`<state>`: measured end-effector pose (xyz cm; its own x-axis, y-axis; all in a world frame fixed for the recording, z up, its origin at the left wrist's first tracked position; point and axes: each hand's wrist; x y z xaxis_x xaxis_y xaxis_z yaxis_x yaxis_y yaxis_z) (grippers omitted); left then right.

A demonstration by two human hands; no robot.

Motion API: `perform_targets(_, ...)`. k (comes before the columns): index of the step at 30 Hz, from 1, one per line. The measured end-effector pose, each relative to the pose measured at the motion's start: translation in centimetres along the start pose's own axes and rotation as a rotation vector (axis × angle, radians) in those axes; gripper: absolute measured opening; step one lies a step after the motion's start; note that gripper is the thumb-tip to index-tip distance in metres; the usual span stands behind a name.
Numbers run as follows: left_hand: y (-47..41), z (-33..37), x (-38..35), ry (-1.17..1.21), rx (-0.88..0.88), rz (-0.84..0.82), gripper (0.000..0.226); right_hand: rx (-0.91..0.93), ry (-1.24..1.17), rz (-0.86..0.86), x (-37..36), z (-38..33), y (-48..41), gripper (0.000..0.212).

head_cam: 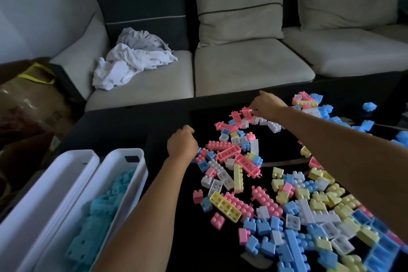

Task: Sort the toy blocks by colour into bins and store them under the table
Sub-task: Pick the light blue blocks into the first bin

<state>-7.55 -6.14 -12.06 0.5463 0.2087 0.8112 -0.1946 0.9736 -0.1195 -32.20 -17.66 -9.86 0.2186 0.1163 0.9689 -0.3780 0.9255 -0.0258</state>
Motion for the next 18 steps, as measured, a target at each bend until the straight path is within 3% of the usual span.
perform_targets(3,1.1,0.4,0.8,0.189,0.037,-0.007,0.035,0.027,-0.018,-0.001,0.9,0.6,1.8,0.030)
perform_targets(7,4.6,2.6,3.2,0.327,-0.114,-0.035,0.029,-0.026,-0.125,0.129,2.8,1.3,4.5,0.025)
perform_targets(9,7.4,4.4,4.3,0.359,-0.146,-0.179,0.026,-0.085,-0.314,0.171,4.2,0.8,6.4,0.021)
perform_targets(12,12.0,6.1,4.5,0.165,-0.267,-0.406,0.039,-0.090,-0.556,0.179,6.0,-0.8,10.1,0.017)
perform_targets(15,15.7,6.4,3.4,-0.082,-0.362,-0.566,0.068,-0.094,-0.796,0.075,6.8,-2.3,15.1,0.018)
perform_targets(18,16.9,6.1,2.3,-0.099,-0.373,-0.523,0.068,0.064,-0.918,-0.224,6.6,-3.2,20.4,0.024)
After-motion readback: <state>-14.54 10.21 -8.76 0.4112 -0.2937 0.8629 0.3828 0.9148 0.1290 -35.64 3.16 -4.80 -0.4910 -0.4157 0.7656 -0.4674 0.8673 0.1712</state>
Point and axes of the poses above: each hand's wrist, its own y-axis away from the middle knuckle, its own x-axis out of the back of the hand, z = x × y, and after that the axes turned 13 degrees about y, right-handed
